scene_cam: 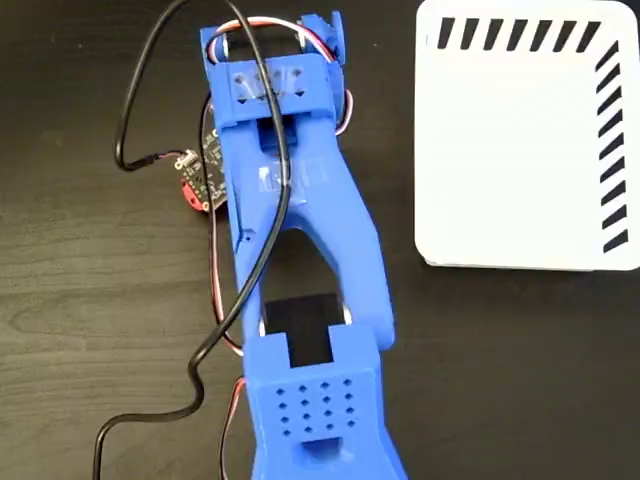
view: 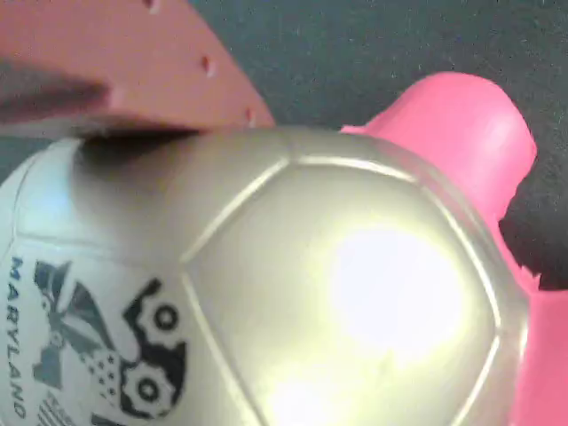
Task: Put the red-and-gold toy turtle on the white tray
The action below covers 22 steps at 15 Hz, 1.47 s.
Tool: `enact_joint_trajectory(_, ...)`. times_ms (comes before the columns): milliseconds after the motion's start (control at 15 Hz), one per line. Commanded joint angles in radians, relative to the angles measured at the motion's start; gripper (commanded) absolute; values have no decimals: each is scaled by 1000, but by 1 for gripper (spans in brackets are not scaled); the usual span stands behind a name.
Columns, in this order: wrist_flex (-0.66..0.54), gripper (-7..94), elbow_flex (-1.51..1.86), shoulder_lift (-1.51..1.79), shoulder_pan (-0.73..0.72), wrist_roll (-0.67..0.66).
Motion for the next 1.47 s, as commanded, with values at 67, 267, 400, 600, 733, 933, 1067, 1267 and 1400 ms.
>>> enact_joint_trajectory(67, 3, 0, -8, 46, 20, 2)
enact_joint_trajectory(267, 8, 0, -14, 118, 18, 41)
enact_joint_trajectory(400, 55, 0, -55, 209, 8, 49)
enact_joint_trajectory(600, 186, 0, -164, 328, -3, 40)
enact_joint_trajectory(733, 241, 0, -225, 400, -2, 40)
enact_joint_trajectory(933, 278, 0, -253, 439, 11, 41)
enact_joint_trajectory(1067, 279, 0, -222, 483, 23, 54)
enact_joint_trajectory(1267, 279, 0, -209, 511, 41, 54)
enact_joint_trajectory(1400, 276, 0, -207, 509, 95, 67)
